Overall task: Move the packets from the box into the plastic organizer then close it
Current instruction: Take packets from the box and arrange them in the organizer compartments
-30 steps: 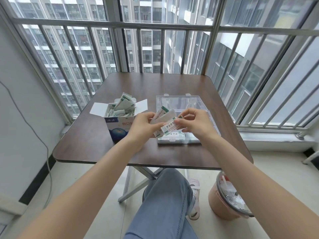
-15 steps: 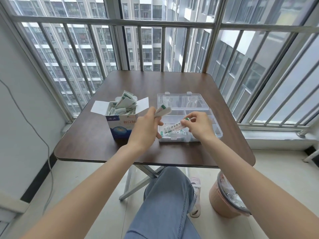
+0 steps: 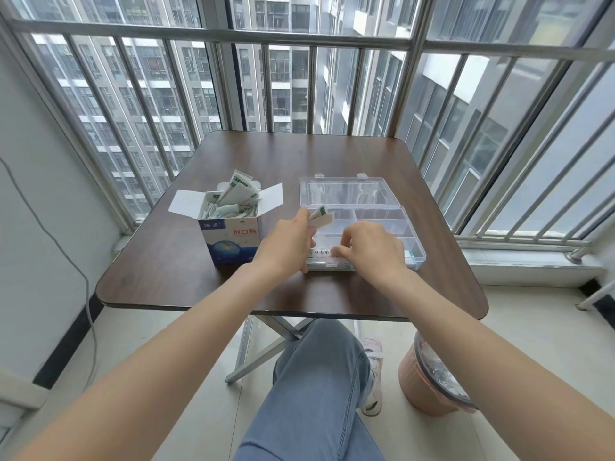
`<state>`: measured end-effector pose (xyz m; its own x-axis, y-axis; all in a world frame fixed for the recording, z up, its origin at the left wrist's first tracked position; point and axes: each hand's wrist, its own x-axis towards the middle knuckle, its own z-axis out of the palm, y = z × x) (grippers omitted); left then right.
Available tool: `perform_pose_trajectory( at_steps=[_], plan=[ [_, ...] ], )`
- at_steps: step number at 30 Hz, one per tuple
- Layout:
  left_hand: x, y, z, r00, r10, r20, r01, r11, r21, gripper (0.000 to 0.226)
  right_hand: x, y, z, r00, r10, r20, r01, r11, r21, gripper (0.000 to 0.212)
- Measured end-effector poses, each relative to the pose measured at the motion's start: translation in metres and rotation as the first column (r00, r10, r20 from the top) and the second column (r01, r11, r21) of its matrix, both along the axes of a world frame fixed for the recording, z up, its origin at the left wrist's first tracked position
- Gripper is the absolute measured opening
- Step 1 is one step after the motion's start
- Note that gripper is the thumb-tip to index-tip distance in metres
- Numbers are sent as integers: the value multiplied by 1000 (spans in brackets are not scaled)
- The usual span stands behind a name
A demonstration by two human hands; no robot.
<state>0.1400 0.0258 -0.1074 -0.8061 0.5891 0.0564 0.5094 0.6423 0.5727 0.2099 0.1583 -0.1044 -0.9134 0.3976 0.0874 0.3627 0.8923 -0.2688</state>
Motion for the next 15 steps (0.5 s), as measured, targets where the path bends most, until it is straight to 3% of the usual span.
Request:
perform_pose_trajectory(
  at_steps=[9, 15],
  plan=[
    [-2, 0, -2, 1000, -7, -5, 7, 997, -76, 4, -1, 8, 7, 998, 35, 56, -39, 996, 84, 22],
    [0, 0, -1, 1000, -15, 6, 16, 998, -66, 2, -8, 13, 11, 979, 93, 183, -113, 988, 103, 23]
  ],
)
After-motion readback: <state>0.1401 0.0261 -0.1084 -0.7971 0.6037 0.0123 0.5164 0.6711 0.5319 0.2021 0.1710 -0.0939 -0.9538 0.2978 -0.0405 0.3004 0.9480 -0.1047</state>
